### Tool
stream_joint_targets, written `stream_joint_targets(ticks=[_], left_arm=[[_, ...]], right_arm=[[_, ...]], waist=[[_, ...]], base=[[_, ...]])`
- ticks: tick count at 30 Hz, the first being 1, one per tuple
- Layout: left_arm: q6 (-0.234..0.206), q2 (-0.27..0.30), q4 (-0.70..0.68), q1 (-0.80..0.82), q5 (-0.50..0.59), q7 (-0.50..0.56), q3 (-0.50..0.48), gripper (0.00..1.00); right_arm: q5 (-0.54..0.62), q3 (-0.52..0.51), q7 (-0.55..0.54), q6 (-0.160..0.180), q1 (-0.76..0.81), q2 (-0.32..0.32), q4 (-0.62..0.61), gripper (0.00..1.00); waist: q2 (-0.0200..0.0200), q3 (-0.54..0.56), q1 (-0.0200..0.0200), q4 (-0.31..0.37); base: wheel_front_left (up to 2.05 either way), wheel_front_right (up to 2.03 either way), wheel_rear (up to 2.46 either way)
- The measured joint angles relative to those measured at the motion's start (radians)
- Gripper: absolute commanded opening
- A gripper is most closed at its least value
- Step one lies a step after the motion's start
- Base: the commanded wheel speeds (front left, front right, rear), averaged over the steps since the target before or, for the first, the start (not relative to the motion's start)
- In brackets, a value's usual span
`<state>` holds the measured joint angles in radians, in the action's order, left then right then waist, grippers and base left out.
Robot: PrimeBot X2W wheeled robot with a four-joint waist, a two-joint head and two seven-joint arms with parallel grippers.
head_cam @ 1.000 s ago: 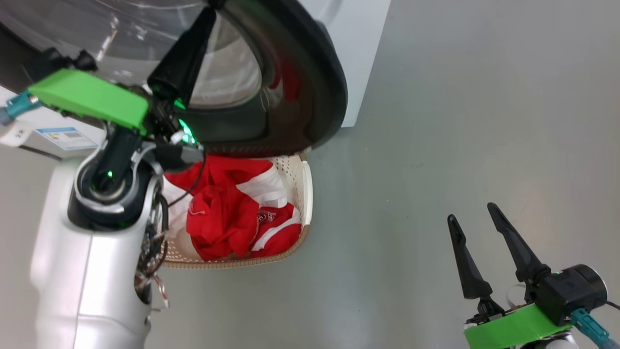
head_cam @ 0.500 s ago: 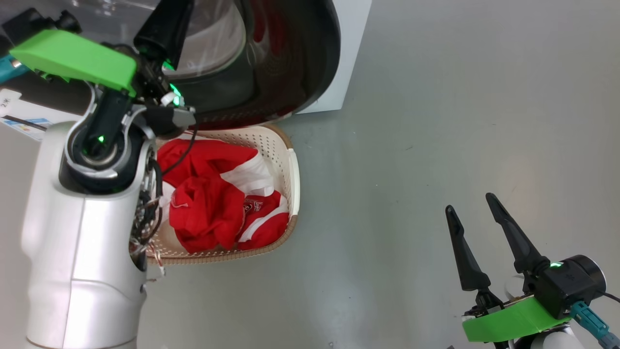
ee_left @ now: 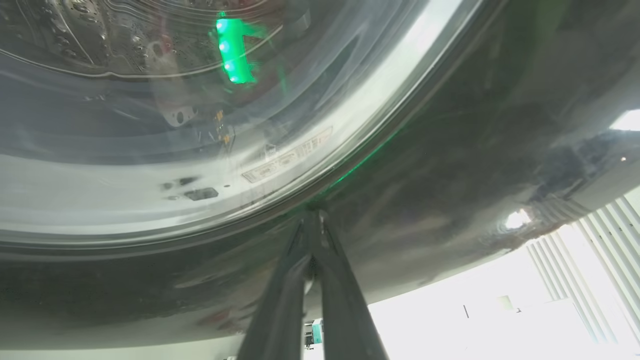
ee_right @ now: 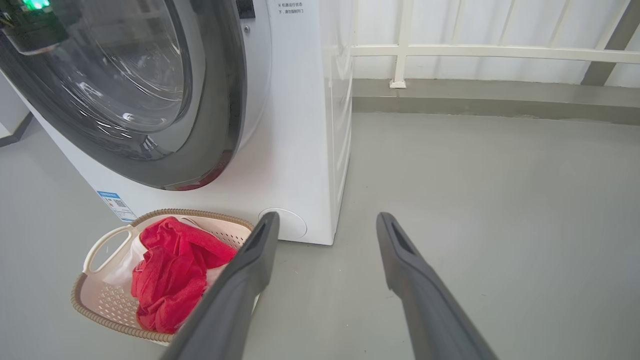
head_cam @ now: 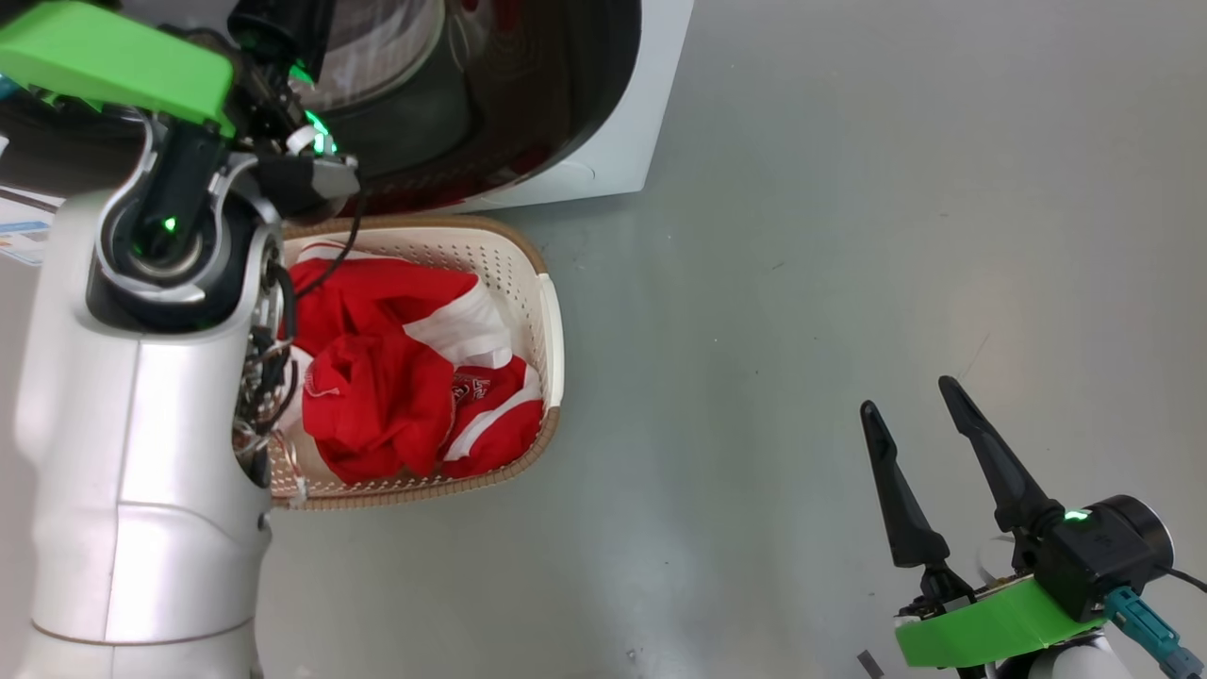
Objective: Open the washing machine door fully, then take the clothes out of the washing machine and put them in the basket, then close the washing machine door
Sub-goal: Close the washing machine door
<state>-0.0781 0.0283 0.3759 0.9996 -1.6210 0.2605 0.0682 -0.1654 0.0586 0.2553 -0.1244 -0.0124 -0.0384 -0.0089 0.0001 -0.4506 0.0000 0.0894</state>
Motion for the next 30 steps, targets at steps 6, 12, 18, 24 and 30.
stream_joint_targets(ticks=[6,12,18,24,30], left_arm=[[0.010,0.000,0.014,0.010,0.001,0.000,-0.001,0.00],[0.010,0.000,0.019,0.010,0.001,0.002,0.002,0.00],[0.010,0.000,0.007,0.009,0.002,0.003,0.005,0.00],[0.008,0.000,-0.060,-0.023,0.000,0.012,0.020,0.00],[0.013,0.011,-0.138,-0.117,0.081,-0.020,0.071,1.00]], right_arm=[[0.000,0.002,0.000,0.000,-0.016,0.000,0.001,1.00],[0.000,0.001,0.000,0.000,-0.016,0.000,0.001,1.00],[0.000,-0.005,0.000,0.000,-0.017,0.000,0.001,1.00],[-0.001,-0.015,0.000,0.000,-0.017,-0.001,0.001,1.00],[-0.002,-0.024,0.000,0.000,-0.017,-0.001,0.001,1.00]], waist=[[0.0000,-0.004,0.0000,0.001],[0.0000,-0.002,0.0000,-0.004],[0.0000,-0.003,0.0000,-0.016],[0.0000,0.001,0.0000,-0.039],[0.0000,0.020,0.0000,-0.065]], base=[[0.00,0.00,0.00],[0.00,0.00,0.00],[0.00,0.00,0.00],[0.00,0.00,0.00],[0.00,0.00,0.00]])
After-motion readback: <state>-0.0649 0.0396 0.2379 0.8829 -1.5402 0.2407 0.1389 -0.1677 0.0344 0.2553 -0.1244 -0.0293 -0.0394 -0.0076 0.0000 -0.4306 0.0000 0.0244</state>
